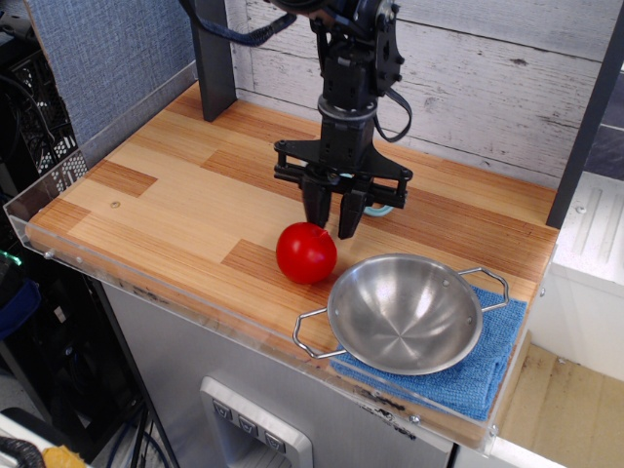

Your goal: Put red ball on the vessel

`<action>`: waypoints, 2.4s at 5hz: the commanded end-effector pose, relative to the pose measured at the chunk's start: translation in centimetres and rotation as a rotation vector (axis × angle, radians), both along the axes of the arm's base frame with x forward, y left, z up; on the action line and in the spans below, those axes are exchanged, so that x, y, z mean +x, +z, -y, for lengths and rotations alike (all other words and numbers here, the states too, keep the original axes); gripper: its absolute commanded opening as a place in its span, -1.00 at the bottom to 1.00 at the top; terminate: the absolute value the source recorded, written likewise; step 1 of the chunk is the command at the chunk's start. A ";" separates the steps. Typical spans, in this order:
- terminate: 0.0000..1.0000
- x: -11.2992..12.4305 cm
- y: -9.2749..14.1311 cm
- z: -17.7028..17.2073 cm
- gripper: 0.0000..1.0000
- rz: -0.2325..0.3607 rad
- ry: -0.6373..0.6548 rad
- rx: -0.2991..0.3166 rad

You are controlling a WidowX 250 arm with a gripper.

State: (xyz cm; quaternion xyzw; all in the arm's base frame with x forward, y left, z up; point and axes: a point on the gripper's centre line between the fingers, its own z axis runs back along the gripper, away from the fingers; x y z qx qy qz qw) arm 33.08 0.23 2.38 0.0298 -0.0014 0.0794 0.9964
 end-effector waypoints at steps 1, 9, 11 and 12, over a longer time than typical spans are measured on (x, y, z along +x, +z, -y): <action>-1.00 0.1 2.8 -0.5 1.00 0.070 -0.010 -0.013; -1.00 -4.1 3.5 0.0 -1.00 0.052 -0.042 0.033; -1.00 -6.6 8.8 5.0 -1.00 0.140 -0.163 -0.020; -1.00 -8.9 7.7 9.6 -1.00 0.101 -0.328 -0.023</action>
